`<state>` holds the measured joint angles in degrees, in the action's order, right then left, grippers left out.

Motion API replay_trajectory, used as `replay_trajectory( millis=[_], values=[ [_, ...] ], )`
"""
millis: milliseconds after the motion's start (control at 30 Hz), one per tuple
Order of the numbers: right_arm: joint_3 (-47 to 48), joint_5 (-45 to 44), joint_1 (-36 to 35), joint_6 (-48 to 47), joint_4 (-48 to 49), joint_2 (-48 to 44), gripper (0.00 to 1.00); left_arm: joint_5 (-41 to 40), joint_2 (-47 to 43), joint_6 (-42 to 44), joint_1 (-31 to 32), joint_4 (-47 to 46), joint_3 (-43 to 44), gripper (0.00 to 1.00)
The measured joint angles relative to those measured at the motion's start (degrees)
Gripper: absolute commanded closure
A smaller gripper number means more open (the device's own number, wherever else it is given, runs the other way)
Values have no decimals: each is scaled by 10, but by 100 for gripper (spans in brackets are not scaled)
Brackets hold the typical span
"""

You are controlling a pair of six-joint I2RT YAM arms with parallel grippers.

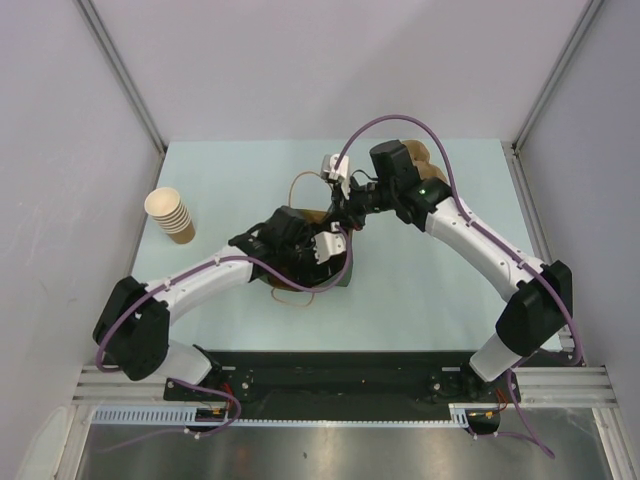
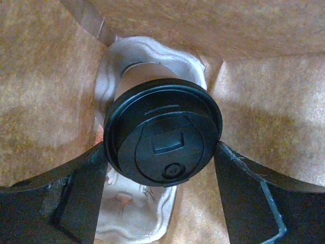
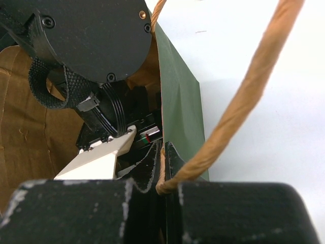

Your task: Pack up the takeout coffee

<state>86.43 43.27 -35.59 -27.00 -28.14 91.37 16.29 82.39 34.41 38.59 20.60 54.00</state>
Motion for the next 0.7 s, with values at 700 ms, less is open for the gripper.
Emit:
replay_trajectory(
  millis=[700],
  values=[
    [-50, -33, -50, -48, 29, -59, 100, -87, -112, 17, 37, -115, -117, 100]
  ],
)
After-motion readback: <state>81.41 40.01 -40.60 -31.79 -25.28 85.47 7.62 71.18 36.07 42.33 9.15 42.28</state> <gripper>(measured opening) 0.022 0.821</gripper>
